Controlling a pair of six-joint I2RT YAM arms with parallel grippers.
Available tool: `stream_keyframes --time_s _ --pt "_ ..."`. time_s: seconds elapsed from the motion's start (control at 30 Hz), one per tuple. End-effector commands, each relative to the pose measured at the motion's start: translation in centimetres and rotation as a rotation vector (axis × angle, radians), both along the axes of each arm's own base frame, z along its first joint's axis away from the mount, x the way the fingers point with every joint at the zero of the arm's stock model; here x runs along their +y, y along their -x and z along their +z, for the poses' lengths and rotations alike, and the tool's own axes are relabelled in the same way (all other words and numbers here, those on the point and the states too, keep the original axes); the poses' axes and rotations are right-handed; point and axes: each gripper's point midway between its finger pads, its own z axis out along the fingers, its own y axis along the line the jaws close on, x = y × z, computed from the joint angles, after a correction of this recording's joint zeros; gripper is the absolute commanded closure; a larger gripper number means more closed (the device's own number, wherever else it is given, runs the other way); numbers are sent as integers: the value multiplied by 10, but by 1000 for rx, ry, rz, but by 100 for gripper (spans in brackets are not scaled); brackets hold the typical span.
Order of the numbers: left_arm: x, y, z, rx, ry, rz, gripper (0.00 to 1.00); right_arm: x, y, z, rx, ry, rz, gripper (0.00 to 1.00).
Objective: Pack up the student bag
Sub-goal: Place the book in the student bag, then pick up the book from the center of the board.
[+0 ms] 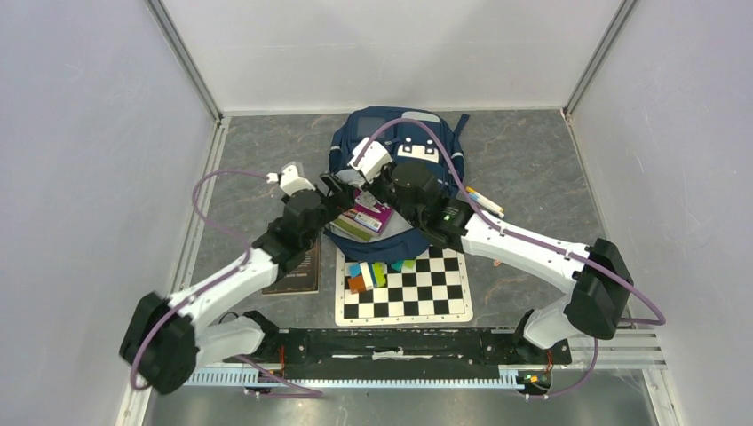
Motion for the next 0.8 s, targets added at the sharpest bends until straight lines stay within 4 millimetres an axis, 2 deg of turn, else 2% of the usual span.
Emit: stream_keyframes --time_s 0.0,0.13,0.23,0.4,0.47,0.5,0.53,0.6,0.67,0.77 --pt "33 38 -19 127 -170 -60 0 -10 4 51 -103 -134 -25 100" --pt "81 73 -43 248 -171 50 0 -11 7 43 -86 -138 -21 100" --pt "98 91 -57 283 -108 61 0 -11 9 33 -67 -127 -6 100" --pt "127 106 -76 356 -43 118 0 -16 17 -8 -5 -75 5 98" --pt "137 108 -82 384 -37 148 0 -18 25 -21 31 -76 30 77" --pt "141 108 -84 395 -34 164 0 -16 30 -27 54 -83 53 60" --pt "145 107 -85 402 -31 175 0 -13 35 -29 74 -94 76 44" --pt "149 106 -88 419 -14 204 0 -4 43 -25 112 -117 132 24" --pt "155 101 -85 401 5 243 0 10 51 -20 146 -146 198 15" --pt "174 95 -77 370 -1 348 0 34 59 -26 218 -197 242 14"
